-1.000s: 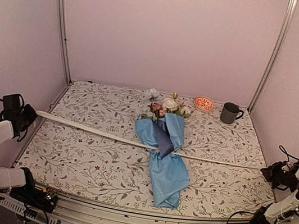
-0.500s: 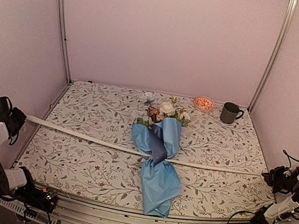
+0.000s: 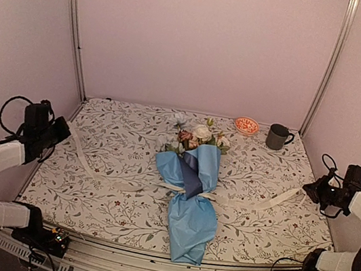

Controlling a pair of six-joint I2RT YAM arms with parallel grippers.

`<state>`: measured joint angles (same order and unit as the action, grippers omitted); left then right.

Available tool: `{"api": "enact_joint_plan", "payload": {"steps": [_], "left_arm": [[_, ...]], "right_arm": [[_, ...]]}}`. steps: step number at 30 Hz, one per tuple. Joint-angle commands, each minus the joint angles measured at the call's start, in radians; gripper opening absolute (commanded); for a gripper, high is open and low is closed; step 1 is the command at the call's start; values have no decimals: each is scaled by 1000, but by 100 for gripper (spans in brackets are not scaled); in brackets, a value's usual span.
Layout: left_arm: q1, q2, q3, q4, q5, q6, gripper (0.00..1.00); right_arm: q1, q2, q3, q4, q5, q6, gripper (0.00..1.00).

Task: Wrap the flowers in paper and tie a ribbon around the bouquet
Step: Tie the ribbon around the folded bouquet, then pass from the right arm to the left

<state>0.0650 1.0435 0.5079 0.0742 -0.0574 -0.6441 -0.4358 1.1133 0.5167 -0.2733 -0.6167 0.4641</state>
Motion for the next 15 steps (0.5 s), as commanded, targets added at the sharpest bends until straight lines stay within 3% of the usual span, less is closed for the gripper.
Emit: {"api": "enact_joint_plan", "payload": {"steps": [1, 5, 8, 11, 13, 15], "left_arm": [[-301, -12, 69, 67, -17, 183, 0], [-588, 10, 160, 8, 99, 416, 0], [-788, 57, 241, -99, 276, 605, 3], [-960, 119, 326, -230, 404, 800, 50], [-1025, 177, 398, -278, 452, 895, 67], [-1040, 240, 465, -209, 450, 935, 76]], "right_arm": [[154, -85, 183, 1, -7, 74, 0], [374, -70, 396, 44, -154, 75, 0], [544, -45, 533, 124, -226, 81, 0], [713, -12, 657, 159, -225, 57, 0], [813, 18, 724, 169, -211, 28, 0], [892, 51, 765, 188, -202, 13, 0]]}}
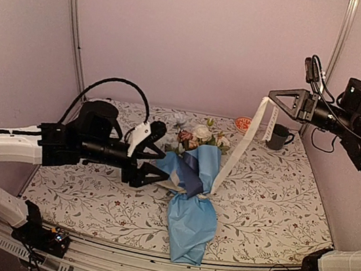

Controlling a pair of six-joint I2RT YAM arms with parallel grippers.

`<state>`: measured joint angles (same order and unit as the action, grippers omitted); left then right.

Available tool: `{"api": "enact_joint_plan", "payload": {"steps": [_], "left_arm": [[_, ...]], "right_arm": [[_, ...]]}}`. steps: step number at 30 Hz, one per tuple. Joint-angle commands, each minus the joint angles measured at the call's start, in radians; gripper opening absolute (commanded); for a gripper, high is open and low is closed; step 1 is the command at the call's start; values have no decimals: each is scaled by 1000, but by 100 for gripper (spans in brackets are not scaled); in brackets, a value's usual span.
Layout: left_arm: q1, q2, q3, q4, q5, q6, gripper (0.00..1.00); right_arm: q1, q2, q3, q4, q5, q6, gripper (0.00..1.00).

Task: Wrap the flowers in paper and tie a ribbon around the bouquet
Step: Pass from the right arm to the left

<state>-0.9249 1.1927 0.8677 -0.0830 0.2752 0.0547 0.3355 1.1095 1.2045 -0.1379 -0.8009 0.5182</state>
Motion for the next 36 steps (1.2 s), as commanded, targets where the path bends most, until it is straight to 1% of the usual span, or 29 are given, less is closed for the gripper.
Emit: {"api": "enact_joint_plan", "payload": {"steps": [1, 3, 5, 7, 9, 10, 12, 13, 14, 15, 16, 17, 18, 19, 21, 22, 23, 24, 25, 26, 28, 30, 31, 32, 34, 36], "left_arm": [[-49, 127, 135, 23, 93, 230, 80], [-47, 208, 203, 173, 57, 191, 88], [-47, 298, 299, 254, 59, 170, 93], [-45, 387, 408, 258, 12, 154, 96], [-39, 452, 511, 223, -30, 143, 97], [-36, 474, 540, 203, 6, 140, 95], [-38, 484, 546, 210, 155, 138, 86], [-41, 479, 525, 244, 244, 133, 84], [-46, 471, 501, 290, 310, 130, 83], [-54, 463, 476, 327, 340, 128, 81], [-60, 460, 467, 346, 335, 131, 73], [-63, 462, 470, 345, 318, 131, 48], [-62, 468, 483, 328, 287, 128, 16], [-61, 471, 496, 309, 239, 118, 0], [-55, 466, 508, 301, 187, 109, 0], [-54, 460, 506, 309, 176, 106, 0], [-52, 452, 504, 317, 163, 102, 0], [-50, 445, 504, 324, 149, 99, 0], [-48, 439, 505, 329, 139, 97, 0], [-44, 432, 505, 334, 133, 93, 0], [-40, 418, 499, 353, 122, 90, 0], [-39, 411, 495, 367, 122, 89, 0], [-38, 410, 495, 371, 123, 85, 0], [-38, 411, 495, 376, 122, 82, 0], [-38, 415, 495, 389, 120, 69, 0], [-38, 425, 499, 403, 122, 55, 0]], "right_arm": [[150, 69, 87, 71, -16, -37, 0], [196, 100, 103, 112, -20, -22, 0], [226, 126, 126, 139, -23, -9, 0], [246, 146, 157, 166, -47, 2, 0], [259, 158, 187, 185, -67, 5, 0], [262, 163, 196, 188, -70, 5, 0], [261, 169, 209, 177, -56, -3, 0], [261, 173, 212, 170, -45, -14, 0], [261, 177, 215, 165, -41, -19, 0], [261, 183, 215, 164, -41, -26, 0], [261, 189, 217, 165, -47, -29, 0], [262, 193, 218, 167, -54, -30, 0], [261, 196, 219, 168, -60, -30, 0], [261, 196, 220, 165, -65, -33, 0], [261, 186, 218, 130, -54, -52, 0], [259, 180, 212, 99, -38, -85, 5], [256, 169, 201, 58, -27, -109, 26], [253, 159, 180, 16, -18, -149, 44], [249, 150, 153, -35, -7, -211, 59], [248, 137, 117, -76, 4, -247, 69], [247, 109, 24, -104, 7, -314, 82], [247, 94, -102, -64, -9, -341, 91], [247, 98, -156, -18, -24, -336, 93], [249, 109, -220, 38, -42, -311, 94], [252, 141, -317, 225, -92, -238, 94], [274, 196, -353, 388, -118, -165, 93]]}}
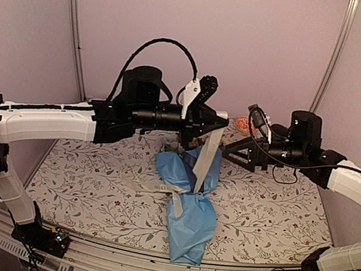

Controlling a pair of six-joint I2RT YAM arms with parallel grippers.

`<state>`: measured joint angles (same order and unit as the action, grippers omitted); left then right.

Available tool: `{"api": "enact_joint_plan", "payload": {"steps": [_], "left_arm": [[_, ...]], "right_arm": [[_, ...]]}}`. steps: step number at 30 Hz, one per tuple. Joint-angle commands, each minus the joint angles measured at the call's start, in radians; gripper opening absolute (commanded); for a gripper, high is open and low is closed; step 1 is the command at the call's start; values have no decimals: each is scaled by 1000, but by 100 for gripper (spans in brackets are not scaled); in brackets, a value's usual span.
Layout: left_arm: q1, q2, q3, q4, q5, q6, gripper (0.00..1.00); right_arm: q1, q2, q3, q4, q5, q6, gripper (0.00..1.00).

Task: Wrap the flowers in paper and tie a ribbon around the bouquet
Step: Pass from the right arm to the left, then pass from the left arm to the right

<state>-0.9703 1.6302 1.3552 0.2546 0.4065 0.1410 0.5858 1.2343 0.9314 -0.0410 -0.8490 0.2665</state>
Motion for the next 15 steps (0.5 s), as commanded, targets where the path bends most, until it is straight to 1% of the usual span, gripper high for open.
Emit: {"api": "enact_joint_plan", "payload": {"steps": [1, 4, 5, 6, 7, 8, 9, 10, 12, 13, 14, 15], "left_arm": [[7, -7, 19, 66, -3, -37, 0], [7, 4, 37, 68, 18, -54, 0], [7, 6, 41, 70, 21, -55, 0], [7, 8, 47, 71, 22, -56, 0], [7, 8, 50, 69, 21, -53, 0], [7, 7, 53, 66, 12, -50, 0], [7, 6, 54, 62, 0, -48, 0], [7, 3, 52, 61, -10, -43, 0], [9, -1, 43, 55, -31, -38, 0], [11, -2, 40, 43, -41, -36, 0], [12, -3, 39, 21, -52, -36, 0], [14, -7, 37, -7, -67, -39, 4]], "right_arm": [[36, 99, -74, 320, -71, 105, 92], [73, 174, -37, 384, -70, 110, 92], [84, 194, -28, 408, -65, 112, 89], [90, 212, -17, 420, -66, 113, 83], [92, 234, -5, 425, -73, 120, 73], [93, 253, 5, 427, -87, 129, 60], [92, 266, 11, 430, -102, 134, 44], [93, 276, 14, 440, -116, 143, 30], [94, 283, 12, 466, -145, 165, 6], [94, 282, 10, 475, -156, 171, 0], [94, 281, 8, 487, -163, 184, 0], [94, 274, 7, 495, -166, 195, 0]]}}
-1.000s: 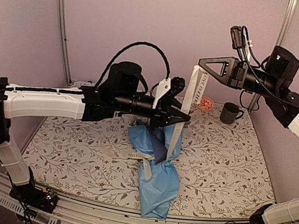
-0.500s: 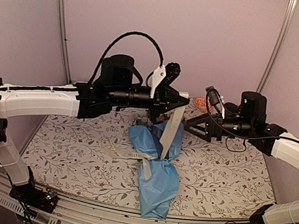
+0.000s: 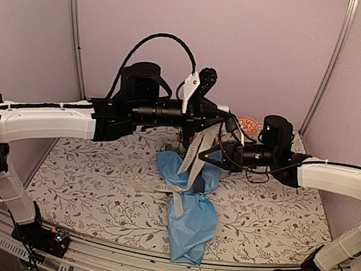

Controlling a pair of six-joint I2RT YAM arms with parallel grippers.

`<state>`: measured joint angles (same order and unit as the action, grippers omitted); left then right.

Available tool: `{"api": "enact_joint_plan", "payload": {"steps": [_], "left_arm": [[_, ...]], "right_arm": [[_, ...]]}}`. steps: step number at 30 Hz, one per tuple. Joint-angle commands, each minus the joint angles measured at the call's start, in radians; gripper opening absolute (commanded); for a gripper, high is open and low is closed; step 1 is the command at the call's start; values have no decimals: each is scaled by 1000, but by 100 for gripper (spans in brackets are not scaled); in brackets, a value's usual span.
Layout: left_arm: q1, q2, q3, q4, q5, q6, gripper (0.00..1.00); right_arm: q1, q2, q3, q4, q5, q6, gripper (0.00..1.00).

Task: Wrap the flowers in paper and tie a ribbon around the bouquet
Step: Pass from the left arm to the right

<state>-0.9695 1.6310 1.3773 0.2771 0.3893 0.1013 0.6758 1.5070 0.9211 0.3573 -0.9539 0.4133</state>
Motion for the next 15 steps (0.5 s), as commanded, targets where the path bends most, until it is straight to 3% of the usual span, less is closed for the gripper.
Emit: {"api": "enact_joint_plan", "payload": {"steps": [1, 2, 3, 7, 10, 15], "left_arm": [[16, -15, 7, -62, -63, -6, 25], [18, -33, -14, -88, -70, -8, 41], [21, -58, -51, -103, -85, -9, 50], [25, -209, -252, -135, -163, -34, 73], [39, -312, -447, -149, -264, -99, 77], [83, -375, -667, -163, -376, -325, 75]], "right_arm": [[4, -9, 15, 104, -58, 56, 0], [4, -12, 13, 111, -52, 69, 0], [4, -16, 14, 112, -39, 75, 0], [4, 2, 29, 112, -31, 99, 0], [4, 10, 21, 117, -24, 107, 0], [4, 22, 13, 113, -1, 100, 0]]}}
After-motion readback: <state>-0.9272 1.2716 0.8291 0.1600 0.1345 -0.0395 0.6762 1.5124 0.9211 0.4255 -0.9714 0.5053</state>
